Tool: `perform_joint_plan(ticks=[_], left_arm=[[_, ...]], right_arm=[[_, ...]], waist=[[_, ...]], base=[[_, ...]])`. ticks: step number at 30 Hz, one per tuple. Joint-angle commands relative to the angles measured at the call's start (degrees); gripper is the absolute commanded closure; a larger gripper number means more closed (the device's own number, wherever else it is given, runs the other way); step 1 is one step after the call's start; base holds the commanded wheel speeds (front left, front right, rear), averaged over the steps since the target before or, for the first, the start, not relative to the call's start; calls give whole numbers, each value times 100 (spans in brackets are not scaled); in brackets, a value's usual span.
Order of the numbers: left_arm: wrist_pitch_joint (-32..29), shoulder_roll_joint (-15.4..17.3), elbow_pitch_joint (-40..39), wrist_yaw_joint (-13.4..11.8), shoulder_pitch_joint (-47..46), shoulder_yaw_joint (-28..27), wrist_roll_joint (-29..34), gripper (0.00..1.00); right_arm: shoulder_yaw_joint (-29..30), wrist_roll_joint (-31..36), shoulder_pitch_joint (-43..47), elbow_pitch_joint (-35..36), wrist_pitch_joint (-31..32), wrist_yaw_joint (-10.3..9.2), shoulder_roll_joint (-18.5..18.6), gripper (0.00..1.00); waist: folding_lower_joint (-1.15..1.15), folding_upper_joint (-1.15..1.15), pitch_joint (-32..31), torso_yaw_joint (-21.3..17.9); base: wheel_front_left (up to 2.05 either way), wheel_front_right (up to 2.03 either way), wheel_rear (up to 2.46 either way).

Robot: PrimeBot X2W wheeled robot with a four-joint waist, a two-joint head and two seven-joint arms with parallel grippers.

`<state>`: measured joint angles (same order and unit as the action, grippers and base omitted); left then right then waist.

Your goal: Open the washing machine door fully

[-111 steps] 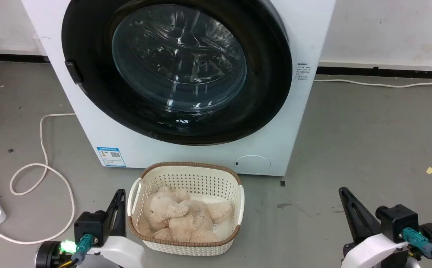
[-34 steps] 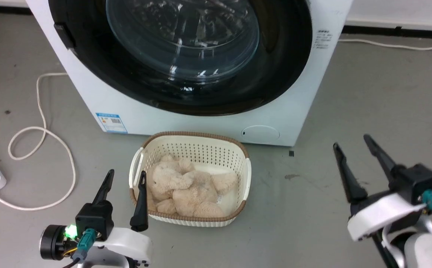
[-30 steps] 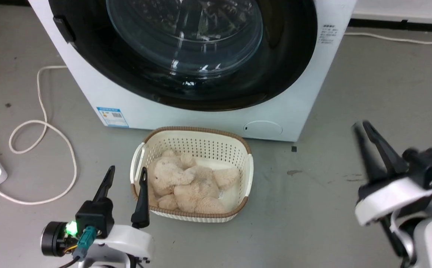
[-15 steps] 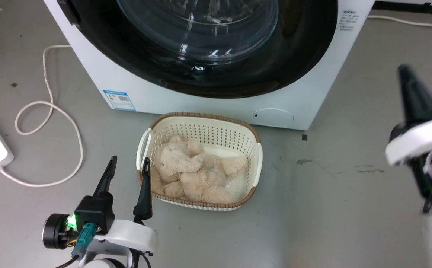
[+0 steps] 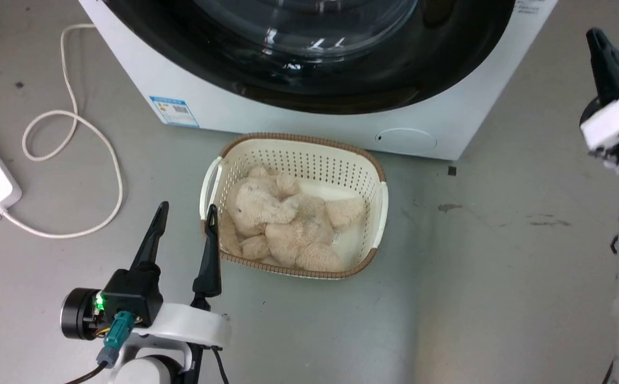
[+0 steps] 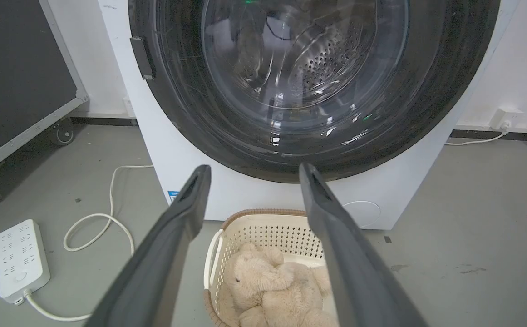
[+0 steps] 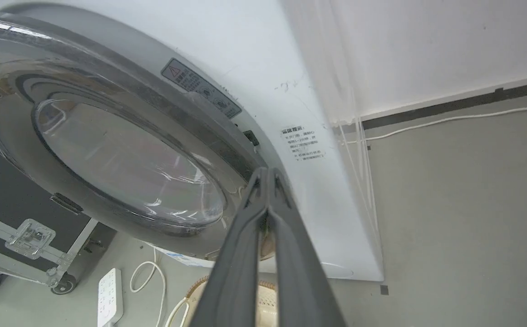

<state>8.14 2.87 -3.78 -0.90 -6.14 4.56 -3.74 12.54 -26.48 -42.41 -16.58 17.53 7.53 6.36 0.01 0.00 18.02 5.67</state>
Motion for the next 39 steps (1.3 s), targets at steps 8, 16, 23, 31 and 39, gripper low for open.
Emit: perform_joint_plan(ticks=[8, 16, 23, 31, 39], left_arm=[[149, 1, -160, -30, -204, 84, -85, 0], [245, 1, -225, -19, -277, 128, -108, 0], [328, 1, -293, -37, -396, 212, -155, 0], [424, 1, -377, -57, -490, 335, -191, 0], [507, 1, -464, -83, -575, 421, -221, 0]], right_arm=[[751, -706, -1115, -1006, 941, -2, -126, 100], [1223, -817, -1986, -1625, 1546, -2, -148, 100], [1643, -836, -2703, -2049, 1933, -3, -138, 100], [2172, -763, -3419, -2623, 2485, -3, -77, 100], [2633, -718, -3837, -2941, 2963, -3, -74, 100]], waist=[[-1, 0, 279, 145], [-1, 0, 515, 260], [-1, 0, 729, 376], [-1, 0, 952, 492], [-1, 0, 1091, 582]], base=[[0, 0, 0], [0, 0, 0], [0, 0, 0], [0, 0, 0], [0, 0, 0]])
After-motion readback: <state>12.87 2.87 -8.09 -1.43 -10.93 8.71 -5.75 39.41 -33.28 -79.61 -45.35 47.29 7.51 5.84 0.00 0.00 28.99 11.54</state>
